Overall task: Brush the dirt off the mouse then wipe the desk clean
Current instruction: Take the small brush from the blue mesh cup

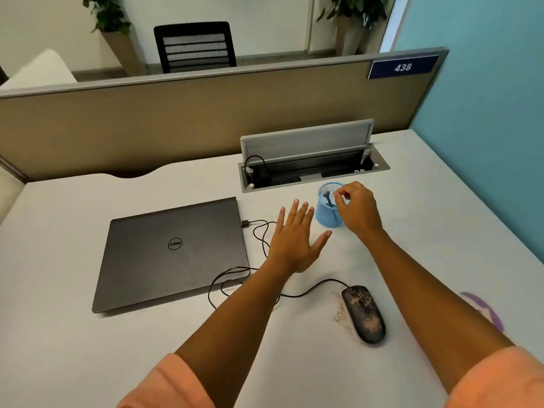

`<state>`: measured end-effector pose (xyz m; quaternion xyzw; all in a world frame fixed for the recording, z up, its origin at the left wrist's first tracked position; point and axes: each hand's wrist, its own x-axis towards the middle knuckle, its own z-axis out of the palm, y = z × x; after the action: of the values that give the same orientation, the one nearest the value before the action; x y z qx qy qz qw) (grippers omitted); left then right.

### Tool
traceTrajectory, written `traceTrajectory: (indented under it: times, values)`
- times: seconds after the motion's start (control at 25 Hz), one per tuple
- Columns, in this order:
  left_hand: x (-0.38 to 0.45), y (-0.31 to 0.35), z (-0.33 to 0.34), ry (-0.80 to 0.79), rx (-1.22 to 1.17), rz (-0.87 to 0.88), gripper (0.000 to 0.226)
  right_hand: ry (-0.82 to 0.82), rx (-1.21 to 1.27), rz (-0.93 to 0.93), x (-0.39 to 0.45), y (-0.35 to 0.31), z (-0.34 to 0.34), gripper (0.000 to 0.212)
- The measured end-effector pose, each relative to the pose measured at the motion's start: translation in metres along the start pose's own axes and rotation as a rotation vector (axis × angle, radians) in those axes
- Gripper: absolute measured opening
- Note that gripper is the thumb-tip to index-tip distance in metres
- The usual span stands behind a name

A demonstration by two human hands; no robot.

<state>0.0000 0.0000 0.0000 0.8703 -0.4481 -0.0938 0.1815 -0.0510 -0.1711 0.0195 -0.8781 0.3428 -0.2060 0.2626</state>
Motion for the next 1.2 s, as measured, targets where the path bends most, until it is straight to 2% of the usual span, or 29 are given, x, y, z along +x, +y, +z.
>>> traceTrajectory:
  times: [0.16,0.48,0.76,0.96,1.2]
  values:
    - [0.023,0.016,0.008,-0.146,0.043,0.009,0.079,-0.142,-0.084,0.163,0.027,-0.004,0.007,0.041]
    - [0.035,0.016,0.02,-0.165,0.076,0.018,0.08,-0.284,-0.197,0.248,0.055,0.0,0.029,0.055]
    - [0.036,0.016,0.018,-0.159,0.132,0.009,0.081,-0.27,-0.22,0.234,0.059,0.0,0.032,0.055]
    - [0.034,0.018,0.016,-0.149,0.129,-0.003,0.082,-0.252,-0.147,0.202,0.056,0.004,0.017,0.047]
    - [0.016,0.016,0.02,-0.103,0.009,0.0,0.084,-0.022,0.025,0.089,0.031,-0.007,-0.014,0.035]
